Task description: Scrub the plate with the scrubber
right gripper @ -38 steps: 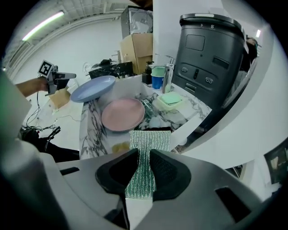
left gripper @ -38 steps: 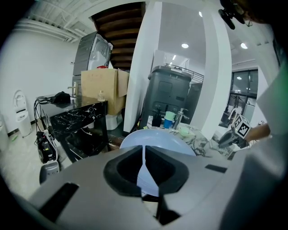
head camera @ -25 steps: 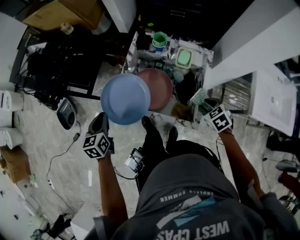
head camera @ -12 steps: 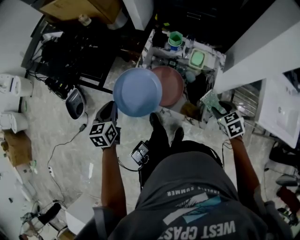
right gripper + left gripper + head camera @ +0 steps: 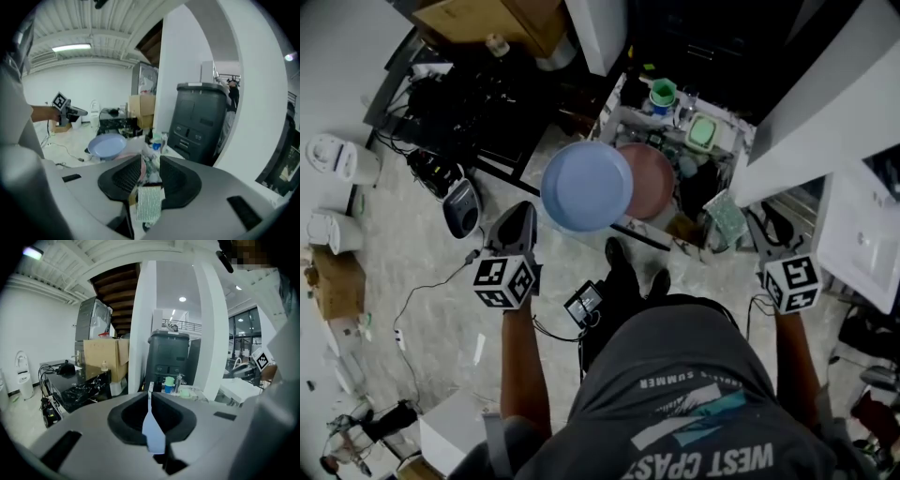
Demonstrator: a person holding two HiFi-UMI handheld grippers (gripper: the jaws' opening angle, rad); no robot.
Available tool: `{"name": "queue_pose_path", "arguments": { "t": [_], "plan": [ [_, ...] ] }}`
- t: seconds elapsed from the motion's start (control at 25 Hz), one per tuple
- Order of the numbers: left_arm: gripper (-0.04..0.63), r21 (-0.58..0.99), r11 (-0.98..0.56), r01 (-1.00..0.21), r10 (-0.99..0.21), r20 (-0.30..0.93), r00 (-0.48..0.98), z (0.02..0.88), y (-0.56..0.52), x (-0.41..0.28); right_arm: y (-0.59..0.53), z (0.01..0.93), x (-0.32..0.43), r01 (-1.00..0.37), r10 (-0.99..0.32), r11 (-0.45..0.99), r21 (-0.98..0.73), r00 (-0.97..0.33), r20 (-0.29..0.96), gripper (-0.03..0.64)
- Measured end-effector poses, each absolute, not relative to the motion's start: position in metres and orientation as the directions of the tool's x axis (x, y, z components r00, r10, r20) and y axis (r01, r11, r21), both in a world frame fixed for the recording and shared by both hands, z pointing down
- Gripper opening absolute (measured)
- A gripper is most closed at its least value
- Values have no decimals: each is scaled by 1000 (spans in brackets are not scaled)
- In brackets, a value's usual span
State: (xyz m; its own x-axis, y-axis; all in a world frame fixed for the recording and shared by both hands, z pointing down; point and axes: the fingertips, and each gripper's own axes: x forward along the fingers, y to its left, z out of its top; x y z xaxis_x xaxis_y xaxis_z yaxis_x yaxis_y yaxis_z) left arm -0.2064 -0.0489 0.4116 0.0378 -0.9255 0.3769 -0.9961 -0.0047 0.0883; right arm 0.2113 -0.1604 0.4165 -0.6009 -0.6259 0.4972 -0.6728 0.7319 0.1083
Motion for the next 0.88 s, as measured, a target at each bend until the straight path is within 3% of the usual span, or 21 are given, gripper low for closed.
{"name": "queue_pose_path", "arguments": {
  "t": [0.16,0.4,0.6,0.88],
  "plan": [
    [14,48,-39,-998,-966,252,50,348,-44,-190,-139,323,170,-604,-608,789,114,-739,290,58],
    [12,-25,-142,-990,-989,55,140,246,-37,-137,-94,218,108,-462,-482,868,183,-872,85,32],
    [12,-92,-245,-965,-968,-32,248,198,-25,-90,-65,202,75,-339,-375,912,230,-918,134,29],
    [12,-150,-304,-941,-952,3,307,192,-13,-58,-49,203,64,-313,-347,927,205,-925,154,28]
  ]
}}
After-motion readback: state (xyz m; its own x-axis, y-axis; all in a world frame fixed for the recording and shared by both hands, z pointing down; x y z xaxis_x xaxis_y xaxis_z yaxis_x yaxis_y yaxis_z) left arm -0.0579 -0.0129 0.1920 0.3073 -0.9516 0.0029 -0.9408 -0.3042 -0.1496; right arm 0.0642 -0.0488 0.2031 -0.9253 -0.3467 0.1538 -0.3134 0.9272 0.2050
